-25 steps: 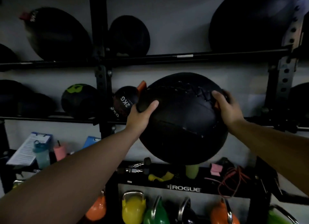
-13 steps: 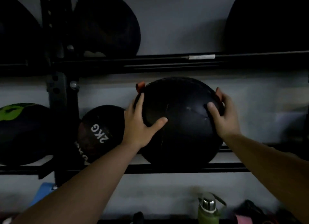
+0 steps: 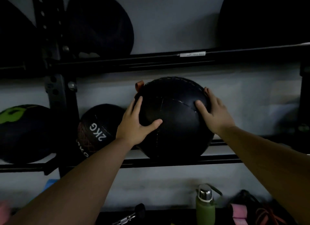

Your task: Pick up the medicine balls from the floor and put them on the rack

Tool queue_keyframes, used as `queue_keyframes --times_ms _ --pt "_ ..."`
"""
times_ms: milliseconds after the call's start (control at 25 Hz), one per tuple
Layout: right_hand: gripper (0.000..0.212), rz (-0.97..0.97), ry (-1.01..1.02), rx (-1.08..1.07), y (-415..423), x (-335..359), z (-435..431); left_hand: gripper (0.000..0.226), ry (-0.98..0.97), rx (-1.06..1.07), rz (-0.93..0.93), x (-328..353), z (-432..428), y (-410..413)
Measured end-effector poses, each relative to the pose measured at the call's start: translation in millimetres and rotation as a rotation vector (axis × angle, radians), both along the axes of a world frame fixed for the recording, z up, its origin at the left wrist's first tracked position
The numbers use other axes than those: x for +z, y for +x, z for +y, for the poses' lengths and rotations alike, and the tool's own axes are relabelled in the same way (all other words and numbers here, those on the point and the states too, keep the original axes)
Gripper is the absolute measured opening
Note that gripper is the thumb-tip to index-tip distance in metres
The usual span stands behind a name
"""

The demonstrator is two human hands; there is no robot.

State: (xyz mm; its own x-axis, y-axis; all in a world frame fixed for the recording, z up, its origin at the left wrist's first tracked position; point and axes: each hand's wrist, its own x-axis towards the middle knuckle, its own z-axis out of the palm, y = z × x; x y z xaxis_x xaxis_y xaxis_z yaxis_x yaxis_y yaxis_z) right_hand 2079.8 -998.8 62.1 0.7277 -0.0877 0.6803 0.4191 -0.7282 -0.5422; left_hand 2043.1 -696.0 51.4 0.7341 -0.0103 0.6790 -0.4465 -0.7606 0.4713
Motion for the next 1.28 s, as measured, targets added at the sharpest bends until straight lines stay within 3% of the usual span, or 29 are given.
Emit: queue_keyframes --times_ms 160,240,400,560,1040,1160,1280 --pt "0.097 0.279 -0.538 -0.093 -75.1 1.4 -30.2 0.119 0.405 0.274 0.329 -8.3 2.4 -73.3" --pt "0.089 0.33 -0.692 -0.113 -115.3 0.2 -48.9 0.111 0.55 0.331 0.439 -19.3 -11.6 -111.0" --pt "0.084 0.35 -0.744 -0.114 -194.2 -4.5 -102.9 0.083 0.54 0.283 0.437 -27.1 -82.2 -178.5" --pt "0.083 0.396 -0.786 -0.166 -256.4 -21.4 -170.8 0.073 0.542 0.224 0.458 -39.6 -166.8 -232.6" --pt "0.068 0.506 -0.626 -0.322 -436.3 -71.7 -285.8 0.063 0.716 -0.128 0.405 -55.0 -324.2 -337.5" --pt "0.066 0.539 -0.532 -0.375 -489.1 -95.2 -293.2 0.073 0.74 -0.243 0.436 -81.8 -339.8 -364.1" --pt "0.066 0.644 -0.505 -0.425 -535.6 -143.5 -287.3 0.061 0.786 -0.327 0.465 -130.9 -342.6 -390.3"
